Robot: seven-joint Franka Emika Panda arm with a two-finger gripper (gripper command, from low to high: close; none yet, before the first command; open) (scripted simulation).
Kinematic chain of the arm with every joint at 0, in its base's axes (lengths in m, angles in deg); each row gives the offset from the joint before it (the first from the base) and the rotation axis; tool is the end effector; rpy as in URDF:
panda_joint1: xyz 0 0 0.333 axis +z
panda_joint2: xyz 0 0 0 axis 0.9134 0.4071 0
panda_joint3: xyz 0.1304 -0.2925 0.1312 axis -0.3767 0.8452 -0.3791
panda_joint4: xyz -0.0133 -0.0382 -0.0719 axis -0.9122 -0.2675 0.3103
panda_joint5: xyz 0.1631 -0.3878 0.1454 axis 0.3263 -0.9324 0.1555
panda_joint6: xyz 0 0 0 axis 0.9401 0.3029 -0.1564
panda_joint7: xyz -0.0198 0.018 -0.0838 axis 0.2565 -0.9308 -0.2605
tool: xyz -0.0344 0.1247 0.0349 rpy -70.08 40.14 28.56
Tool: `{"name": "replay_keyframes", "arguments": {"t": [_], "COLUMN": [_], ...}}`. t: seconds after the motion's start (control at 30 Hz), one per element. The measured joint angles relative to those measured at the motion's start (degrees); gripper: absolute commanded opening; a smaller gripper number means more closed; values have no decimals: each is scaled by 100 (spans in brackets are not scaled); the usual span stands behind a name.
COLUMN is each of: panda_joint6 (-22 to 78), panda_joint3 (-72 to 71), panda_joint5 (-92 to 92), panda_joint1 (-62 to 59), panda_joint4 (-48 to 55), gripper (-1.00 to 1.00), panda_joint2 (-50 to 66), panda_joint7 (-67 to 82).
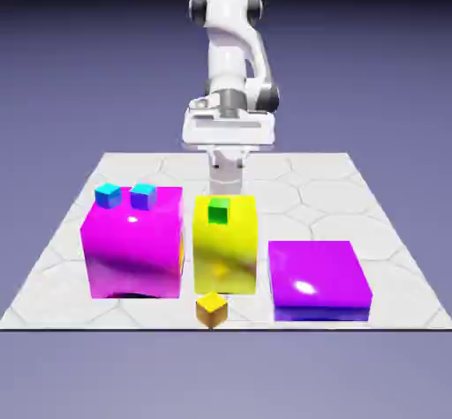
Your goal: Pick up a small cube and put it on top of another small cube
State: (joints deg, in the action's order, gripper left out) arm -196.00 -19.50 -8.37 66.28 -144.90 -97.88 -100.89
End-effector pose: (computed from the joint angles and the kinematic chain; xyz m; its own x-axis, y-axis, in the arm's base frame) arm 0.4455 0.0005 0.4252 0.5289 -0.6964 0.4850 -0.5083 -0.7176 -0.4761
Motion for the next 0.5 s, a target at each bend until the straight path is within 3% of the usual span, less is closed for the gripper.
{"name": "replay_keyframes", "arguments": {"t": [0.5], "panda_joint6": [2933], "panda_joint3": [116], "panda_joint5": [1030], "panda_joint1": [-496], "panda_joint4": [2510], "gripper": [0], "panda_joint2": [3115], "panda_joint7": [-1254]}}
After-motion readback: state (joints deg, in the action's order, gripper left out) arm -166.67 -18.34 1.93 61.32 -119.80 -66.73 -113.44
